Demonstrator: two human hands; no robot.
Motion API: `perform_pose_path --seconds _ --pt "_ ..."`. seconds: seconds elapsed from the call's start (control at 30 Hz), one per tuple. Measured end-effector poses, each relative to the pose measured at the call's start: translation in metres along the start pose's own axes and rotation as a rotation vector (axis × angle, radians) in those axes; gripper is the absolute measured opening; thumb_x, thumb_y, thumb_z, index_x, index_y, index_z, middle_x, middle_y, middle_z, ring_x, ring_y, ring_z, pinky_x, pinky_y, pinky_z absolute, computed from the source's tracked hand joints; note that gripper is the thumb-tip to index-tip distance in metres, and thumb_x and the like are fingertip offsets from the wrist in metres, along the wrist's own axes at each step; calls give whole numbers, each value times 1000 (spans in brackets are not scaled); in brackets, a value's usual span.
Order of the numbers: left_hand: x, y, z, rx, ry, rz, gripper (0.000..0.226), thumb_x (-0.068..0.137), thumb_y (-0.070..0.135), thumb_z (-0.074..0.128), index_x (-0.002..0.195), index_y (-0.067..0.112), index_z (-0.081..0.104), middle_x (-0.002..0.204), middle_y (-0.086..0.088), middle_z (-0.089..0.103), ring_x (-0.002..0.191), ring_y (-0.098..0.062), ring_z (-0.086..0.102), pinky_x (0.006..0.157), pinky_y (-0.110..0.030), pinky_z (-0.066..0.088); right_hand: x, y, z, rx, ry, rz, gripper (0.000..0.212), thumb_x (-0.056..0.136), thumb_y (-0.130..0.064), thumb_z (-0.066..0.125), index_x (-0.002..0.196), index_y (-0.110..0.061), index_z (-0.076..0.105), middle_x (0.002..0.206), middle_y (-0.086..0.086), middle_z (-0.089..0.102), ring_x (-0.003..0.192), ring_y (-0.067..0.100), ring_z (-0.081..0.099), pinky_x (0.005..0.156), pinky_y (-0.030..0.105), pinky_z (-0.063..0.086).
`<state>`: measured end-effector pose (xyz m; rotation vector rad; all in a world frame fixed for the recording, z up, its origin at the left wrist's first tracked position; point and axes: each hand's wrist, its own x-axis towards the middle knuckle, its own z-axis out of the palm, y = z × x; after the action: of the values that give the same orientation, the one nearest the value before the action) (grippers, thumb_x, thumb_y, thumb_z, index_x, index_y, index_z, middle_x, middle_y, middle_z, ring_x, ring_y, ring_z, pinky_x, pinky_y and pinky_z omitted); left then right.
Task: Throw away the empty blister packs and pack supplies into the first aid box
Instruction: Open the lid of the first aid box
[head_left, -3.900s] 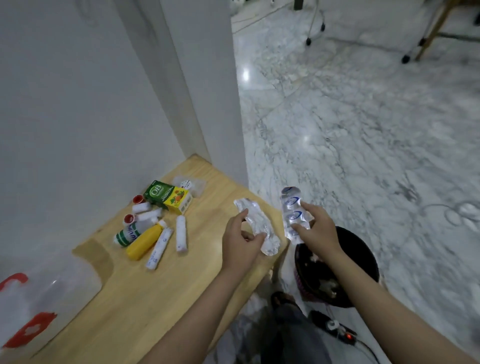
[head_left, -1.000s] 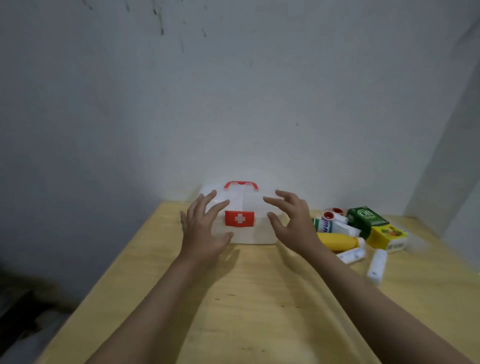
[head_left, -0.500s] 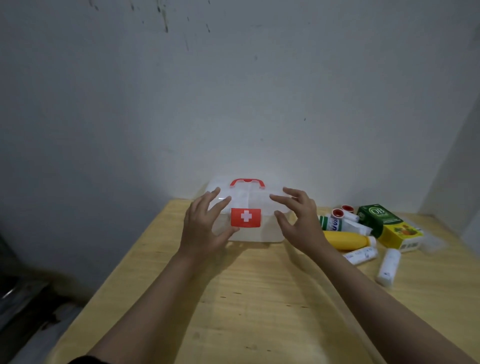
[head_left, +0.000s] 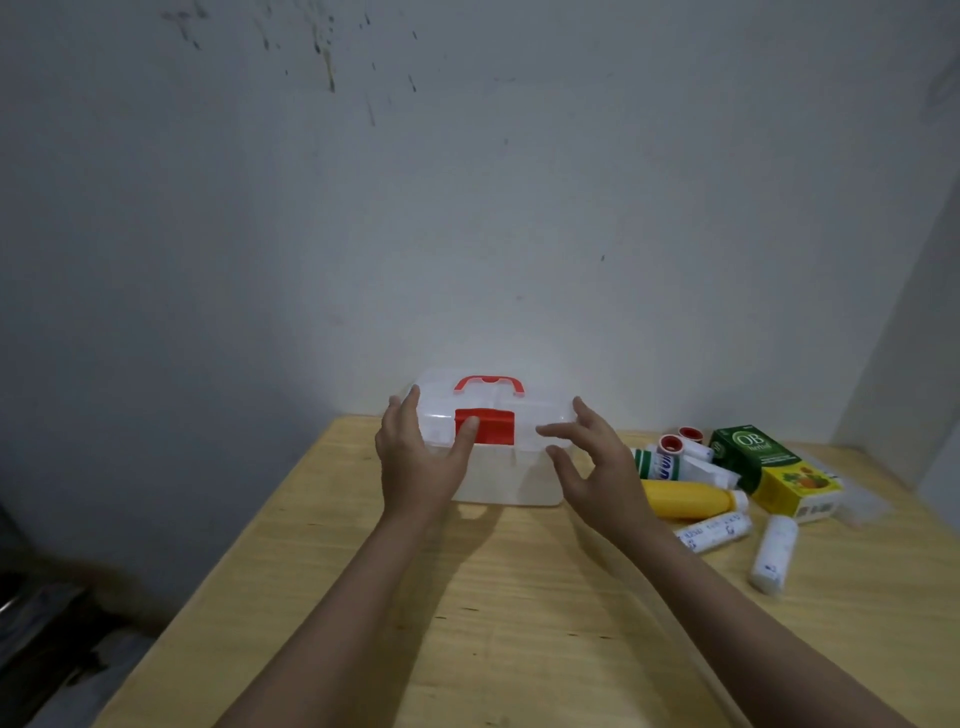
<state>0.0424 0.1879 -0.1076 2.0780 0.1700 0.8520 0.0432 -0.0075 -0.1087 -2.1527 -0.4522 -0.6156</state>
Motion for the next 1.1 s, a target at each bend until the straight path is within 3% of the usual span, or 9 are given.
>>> perform_pose_path --seconds 0.17,0.33,0.57,0.73,0.8,0.9,0.97,1.03,1.1 --pt "0 0 2 -2 23 -33 88 73 60 67 143 19 32 146 -6 39 129 -26 42 90 -36 45 -4 -3 2 -39 -57 -47 40 88 -24 61 114 -53 51 156 5 23 143 24 21 108 35 26" --pt "0 6 0 -89 -15 -168 107 69 64 66 150 17 14 152 -9 30 137 -30 32 98 -41 42 -6 -16 2 -81 -51 -72 46 89 -26 61 123 -53 45 158 7 16 143 27 15 110 45 28" --pt "-8 2 -7 -163 -48 -196 128 55 66 74 151 23 1 155 -4 23 140 -30 20 101 -45 39 9 -28 1 -118 63 -115 37 90 -26 59 124 -41 56 149 11 33 133 30 28 101 35 29" --pt "-11 -1 -9 -139 -89 -185 125 59 50 83 151 23 2 154 0 27 139 -23 18 100 -40 38 39 -37 -4 -85 191 -52 33 90 -30 58 121 -41 58 136 11 46 120 29 36 96 36 39" --pt "-10 -3 -10 -133 -114 -189 123 59 52 83 150 24 6 152 0 28 138 -23 19 101 -43 39 52 -41 -7 -56 213 -13 31 89 -35 58 120 -40 60 132 8 50 120 26 37 91 30 39" --pt "-9 -6 -10 -101 -138 -195 117 58 55 82 148 22 15 151 -3 26 138 -24 20 102 -46 40 71 -40 -12 38 238 63 31 89 -37 58 119 -35 62 127 5 55 122 24 39 80 6 24" --pt "-10 -6 -10 -82 -149 -182 114 59 55 81 148 20 18 151 -3 26 138 -23 19 103 -44 37 82 -36 -12 46 267 70 31 89 -38 57 119 -35 61 126 3 58 122 23 43 82 2 20" --pt "-11 -7 -11 -82 -157 -170 114 60 55 81 148 19 18 151 -2 27 138 -22 20 103 -41 36 90 -33 -11 49 301 53 33 89 -36 57 122 -31 60 126 2 60 119 23 48 95 19 35" --pt "-12 -8 -11 -83 -165 -166 114 58 55 81 147 21 18 150 -1 27 137 -21 21 102 -39 37 95 -31 -10 66 328 61 37 89 -33 58 126 -28 56 128 2 58 117 22 50 98 41 47"
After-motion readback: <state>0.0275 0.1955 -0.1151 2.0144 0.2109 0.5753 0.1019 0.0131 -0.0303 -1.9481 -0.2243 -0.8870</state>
